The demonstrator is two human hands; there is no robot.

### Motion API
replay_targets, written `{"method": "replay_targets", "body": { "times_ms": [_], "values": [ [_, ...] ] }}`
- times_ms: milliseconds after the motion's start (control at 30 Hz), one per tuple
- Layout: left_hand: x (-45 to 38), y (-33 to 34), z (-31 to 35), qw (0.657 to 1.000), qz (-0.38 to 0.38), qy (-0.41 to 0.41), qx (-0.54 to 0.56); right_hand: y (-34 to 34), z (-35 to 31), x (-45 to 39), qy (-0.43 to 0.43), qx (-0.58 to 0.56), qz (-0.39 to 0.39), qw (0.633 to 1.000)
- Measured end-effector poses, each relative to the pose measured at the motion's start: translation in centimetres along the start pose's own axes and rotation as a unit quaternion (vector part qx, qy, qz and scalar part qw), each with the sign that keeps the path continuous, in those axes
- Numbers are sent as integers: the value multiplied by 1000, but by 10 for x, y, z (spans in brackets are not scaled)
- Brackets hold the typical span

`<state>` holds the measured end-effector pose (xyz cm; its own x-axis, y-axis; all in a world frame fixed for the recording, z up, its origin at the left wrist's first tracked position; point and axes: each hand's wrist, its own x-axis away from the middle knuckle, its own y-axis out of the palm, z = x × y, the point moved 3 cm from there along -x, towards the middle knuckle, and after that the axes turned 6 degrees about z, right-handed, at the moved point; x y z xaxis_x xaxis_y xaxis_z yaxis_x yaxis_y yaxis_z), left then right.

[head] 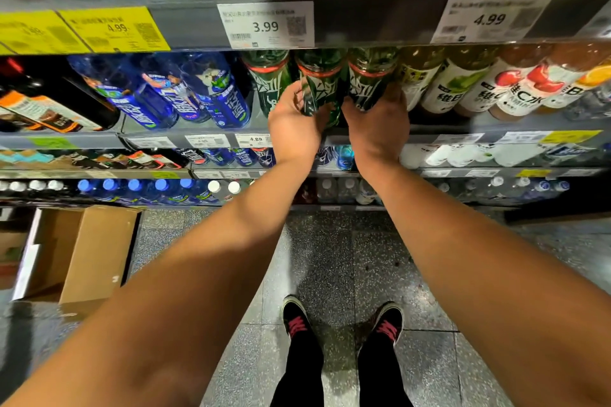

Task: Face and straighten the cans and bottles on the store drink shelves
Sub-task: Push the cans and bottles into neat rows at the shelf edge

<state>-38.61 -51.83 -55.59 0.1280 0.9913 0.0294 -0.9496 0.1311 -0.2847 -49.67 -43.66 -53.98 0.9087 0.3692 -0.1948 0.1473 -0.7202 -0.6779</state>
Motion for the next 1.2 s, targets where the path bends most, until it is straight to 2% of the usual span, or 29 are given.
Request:
{"method": "replay_targets", "body": {
  "times_ms": [33, 100, 167, 367, 567, 700, 967, 1200],
  "values": [
    [2, -6, -2, 1000, 12, 19, -15, 0, 1, 1, 1, -3, 0, 1000],
    [5, -21, -8, 993, 85, 61, -57, 1, 3, 3, -3, -6, -2, 1000],
    [2, -32, -13, 985, 149, 58, -60, 3, 6, 5, -6, -7, -6, 1000],
    [-36, -21, -28, 995, 46, -47, -71, 8, 11, 11, 3, -9, -16, 1000],
    [-44, -30, -32, 992, 35, -35, -115, 9, 12, 10, 10, -7, -3, 1000],
    [-31, -34, -27, 995, 19, -3, -103, 11, 11, 10, 24, -21, -11, 999],
    [-20, -46, -3, 997, -31, -49, -53, 3, -2, 25, 46, -15, -9, 999],
    [7, -96, -21, 994, 33, -51, -95, 0, -32, 63, 71, -101, 13, 992]
  ]
}}
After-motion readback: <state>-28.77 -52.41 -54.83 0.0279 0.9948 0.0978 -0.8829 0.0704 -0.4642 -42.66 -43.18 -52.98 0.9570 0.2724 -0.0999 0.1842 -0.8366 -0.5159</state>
